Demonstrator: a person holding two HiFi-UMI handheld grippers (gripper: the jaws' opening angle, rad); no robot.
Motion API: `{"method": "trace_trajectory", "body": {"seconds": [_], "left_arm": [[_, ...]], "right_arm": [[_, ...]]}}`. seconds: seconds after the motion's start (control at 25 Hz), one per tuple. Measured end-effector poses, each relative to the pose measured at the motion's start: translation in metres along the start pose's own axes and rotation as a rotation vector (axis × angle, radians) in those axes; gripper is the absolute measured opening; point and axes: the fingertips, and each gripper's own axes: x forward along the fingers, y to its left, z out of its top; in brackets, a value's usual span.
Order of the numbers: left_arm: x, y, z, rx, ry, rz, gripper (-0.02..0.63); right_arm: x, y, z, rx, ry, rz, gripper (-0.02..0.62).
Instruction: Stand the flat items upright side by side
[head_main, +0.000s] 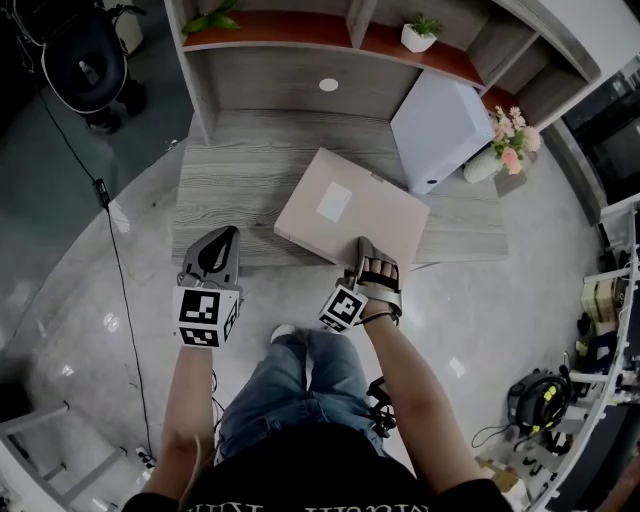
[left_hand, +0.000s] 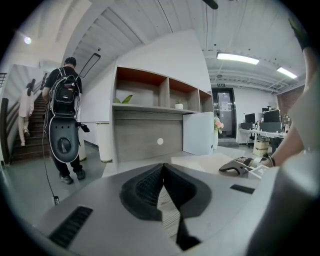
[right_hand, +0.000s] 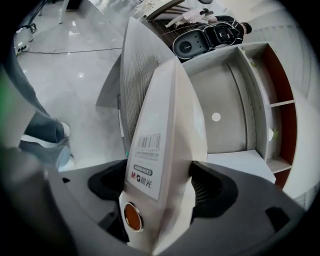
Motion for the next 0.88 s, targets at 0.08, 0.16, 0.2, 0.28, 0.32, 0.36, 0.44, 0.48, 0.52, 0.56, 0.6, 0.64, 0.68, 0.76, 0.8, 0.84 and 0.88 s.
{"method": "trace_trajectory", "body": {"seconds": [0.08, 0.16, 0.2, 0.28, 0.32, 0.36, 0.44, 0.48, 0.52, 0.56, 0.6, 0.64, 0.68, 0.76, 0.8, 0.84, 0.88], "left_arm": [[0.001, 0.001, 0.006, -0.005, -0.007, 0.001, 0.011], [0.004, 0.0, 0.012, -0.013, -0.016, 0.001, 0.011], [0.005, -0.001, 0.016, -0.017, -0.021, 0.0, 0.011], [0.009, -0.004, 0.025, -0.023, -0.033, -0.004, 0.011], [0.011, -0.006, 0.03, -0.024, -0.039, -0.006, 0.011], [0.013, -0.008, 0.036, -0.023, -0.046, -0.008, 0.011], [0.017, -0.012, 0.048, -0.02, -0.061, -0.011, 0.011], [0.019, -0.014, 0.053, -0.018, -0.069, -0.012, 0.011], [0.02, -0.015, 0.059, -0.017, -0.076, -0.011, 0.011], [0.021, -0.016, 0.065, -0.015, -0.084, -0.008, 0.011], [0.022, -0.016, 0.07, -0.015, -0.091, -0.004, 0.011], [0.023, -0.016, 0.075, -0.014, -0.098, 0.001, 0.011], [0.023, -0.016, 0.08, -0.014, -0.104, 0.007, 0.011], [0.025, -0.015, 0.087, -0.015, -0.116, 0.019, 0.011], [0.025, -0.015, 0.091, -0.017, -0.122, 0.025, 0.011], [0.026, -0.015, 0.094, -0.018, -0.127, 0.031, 0.011], [0.027, -0.016, 0.098, -0.018, -0.132, 0.037, 0.011]], "right_arm": [[-0.006, -0.003, -0.005, -0.002, 0.002, 0.034, 0.394], [-0.013, -0.01, -0.008, 0.01, -0.001, 0.086, 0.394], [-0.016, -0.014, -0.009, 0.019, -0.003, 0.117, 0.394], [-0.022, -0.023, -0.01, 0.037, -0.005, 0.18, 0.394], [-0.025, -0.028, -0.01, 0.046, -0.007, 0.211, 0.394], [-0.028, -0.032, -0.01, 0.054, -0.009, 0.24, 0.394], [-0.031, -0.04, -0.011, 0.065, -0.015, 0.287, 0.394], [-0.033, -0.043, -0.012, 0.069, -0.018, 0.306, 0.394], [-0.034, -0.046, -0.013, 0.072, -0.021, 0.323, 0.394], [-0.035, -0.049, -0.013, 0.074, -0.023, 0.341, 0.393], [-0.036, -0.052, -0.014, 0.077, -0.025, 0.359, 0.394], [-0.037, -0.055, -0.014, 0.08, -0.026, 0.379, 0.394], [-0.038, -0.058, -0.015, 0.083, -0.028, 0.401, 0.394], [-0.039, -0.067, -0.016, 0.091, -0.032, 0.448, 0.393], [-0.04, -0.072, -0.017, 0.096, -0.034, 0.474, 0.393], [-0.041, -0.077, -0.017, 0.101, -0.037, 0.501, 0.393], [-0.042, -0.082, -0.018, 0.108, -0.041, 0.528, 0.394]]}}
